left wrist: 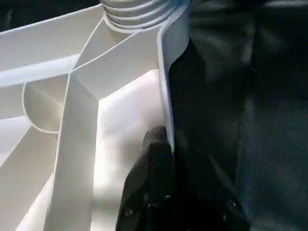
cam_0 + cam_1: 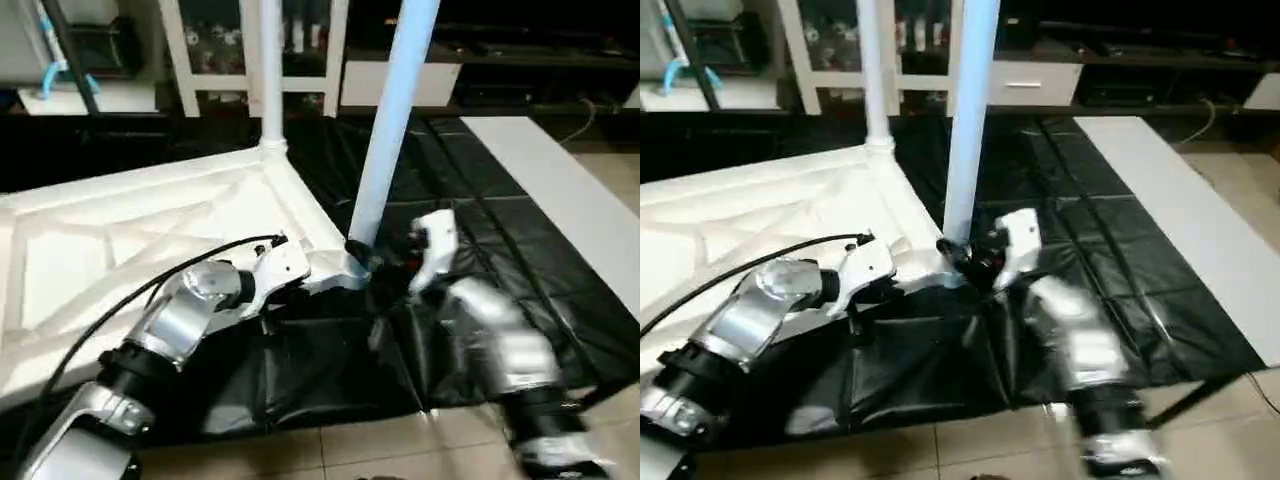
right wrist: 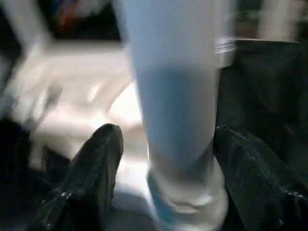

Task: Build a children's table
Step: Rotate leg to tighten

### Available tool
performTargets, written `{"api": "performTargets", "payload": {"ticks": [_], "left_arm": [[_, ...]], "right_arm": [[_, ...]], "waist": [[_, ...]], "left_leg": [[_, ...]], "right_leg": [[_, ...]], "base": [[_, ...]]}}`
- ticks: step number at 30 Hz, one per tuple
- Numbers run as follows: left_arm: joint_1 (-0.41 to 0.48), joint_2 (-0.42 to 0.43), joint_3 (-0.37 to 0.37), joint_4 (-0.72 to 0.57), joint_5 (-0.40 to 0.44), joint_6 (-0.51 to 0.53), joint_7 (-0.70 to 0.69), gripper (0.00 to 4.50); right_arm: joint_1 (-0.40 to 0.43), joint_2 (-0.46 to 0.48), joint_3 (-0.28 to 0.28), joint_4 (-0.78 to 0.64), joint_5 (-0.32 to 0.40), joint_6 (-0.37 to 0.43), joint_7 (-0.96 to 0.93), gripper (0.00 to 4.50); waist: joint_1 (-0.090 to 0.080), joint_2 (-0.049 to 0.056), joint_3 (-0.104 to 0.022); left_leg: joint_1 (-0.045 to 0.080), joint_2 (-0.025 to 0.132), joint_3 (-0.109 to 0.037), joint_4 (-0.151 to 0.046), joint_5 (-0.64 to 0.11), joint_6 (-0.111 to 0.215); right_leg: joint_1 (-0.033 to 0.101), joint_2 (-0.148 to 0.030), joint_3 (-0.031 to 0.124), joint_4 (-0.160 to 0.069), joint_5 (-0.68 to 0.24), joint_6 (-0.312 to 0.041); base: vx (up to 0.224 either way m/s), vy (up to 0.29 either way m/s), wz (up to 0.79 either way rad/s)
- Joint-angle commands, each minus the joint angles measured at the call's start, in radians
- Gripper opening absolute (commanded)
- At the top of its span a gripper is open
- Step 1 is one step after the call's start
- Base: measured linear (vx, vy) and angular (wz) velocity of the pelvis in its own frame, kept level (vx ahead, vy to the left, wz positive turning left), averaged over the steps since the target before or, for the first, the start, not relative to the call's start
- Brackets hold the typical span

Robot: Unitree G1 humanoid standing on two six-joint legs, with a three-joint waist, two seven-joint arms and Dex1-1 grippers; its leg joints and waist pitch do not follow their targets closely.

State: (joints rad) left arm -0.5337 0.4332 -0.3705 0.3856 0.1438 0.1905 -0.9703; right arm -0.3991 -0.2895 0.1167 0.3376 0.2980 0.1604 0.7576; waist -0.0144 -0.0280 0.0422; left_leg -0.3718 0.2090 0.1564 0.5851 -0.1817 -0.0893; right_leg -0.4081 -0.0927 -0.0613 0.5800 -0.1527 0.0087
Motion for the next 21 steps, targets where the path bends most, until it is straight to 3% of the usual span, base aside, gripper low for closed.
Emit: {"api": "performTargets", "payload": {"ticks": [1,6,8,11,14,18,21], "left_arm": [[0.034,0.026,-0.054,-0.035,-0.009,-0.058,-0.103,0.0],[0.054,0.051,-0.059,-0.074,-0.056,-0.065,-0.184,0.0],[0.055,0.049,-0.056,-0.083,-0.068,-0.061,-0.192,0.0],[0.052,0.048,-0.056,-0.087,-0.071,-0.059,-0.196,0.0],[0.055,0.051,-0.054,-0.092,-0.075,-0.062,-0.211,0.0],[0.059,0.057,-0.053,-0.098,-0.073,-0.064,-0.223,0.0],[0.062,0.061,-0.051,-0.106,-0.073,-0.054,-0.221,0.0]], "right_arm": [[0.002,-0.065,0.036,-0.021,-0.04,-0.03,0.148,3.22],[-0.013,-0.159,0.061,-0.015,-0.033,-0.004,0.289,3.22],[-0.021,-0.175,0.067,-0.01,-0.033,-0.003,0.316,3.22],[-0.034,-0.186,0.071,-0.005,-0.009,0.016,0.368,3.22],[-0.051,-0.198,0.086,0.009,0.015,0.03,0.445,3.22],[-0.08,-0.184,0.083,0.052,0.016,0.03,0.49,3.06],[-0.089,-0.186,0.085,0.053,0.03,0.057,0.52,2.73]], "waist": [[0.006,0.007,-0.061],[0.018,0.01,-0.067],[0.023,0.006,-0.069],[0.024,0.002,-0.065],[0.028,0.002,-0.06],[0.027,-0.005,-0.056],[0.029,-0.007,-0.056]], "left_leg": [[0.004,0.015,0.015,-0.074,-0.293,0.04],[0.007,0.017,0.02,-0.066,-0.183,0.075],[0.011,0.017,0.026,-0.062,-0.143,0.095],[0.012,0.018,0.028,-0.063,-0.166,0.095],[0.017,0.02,0.028,-0.067,-0.242,0.069],[0.013,0.018,0.026,-0.069,-0.3,0.04],[0.017,0.018,0.027,-0.067,-0.297,0.041]], "right_leg": [[0.043,-0.033,0.033,-0.057,-0.236,-0.214],[0.049,-0.028,0.032,-0.035,-0.076,-0.272],[0.051,-0.027,0.032,-0.028,-0.023,-0.293],[0.051,-0.028,0.033,-0.032,-0.078,-0.286],[0.045,-0.03,0.036,-0.044,-0.193,-0.262],[0.039,-0.031,0.04,-0.052,-0.314,-0.221],[0.035,-0.029,0.044,-0.054,-0.323,-0.213]], "base": [[0.063,-0.019,0.05],[0.052,-0.003,0.02],[0.0,0.0,0.0],[0.0,0.0,0.0],[0.0,0.0,0.0],[0.0,0.0,0.0],[0.0,0.0,0.0]]}}
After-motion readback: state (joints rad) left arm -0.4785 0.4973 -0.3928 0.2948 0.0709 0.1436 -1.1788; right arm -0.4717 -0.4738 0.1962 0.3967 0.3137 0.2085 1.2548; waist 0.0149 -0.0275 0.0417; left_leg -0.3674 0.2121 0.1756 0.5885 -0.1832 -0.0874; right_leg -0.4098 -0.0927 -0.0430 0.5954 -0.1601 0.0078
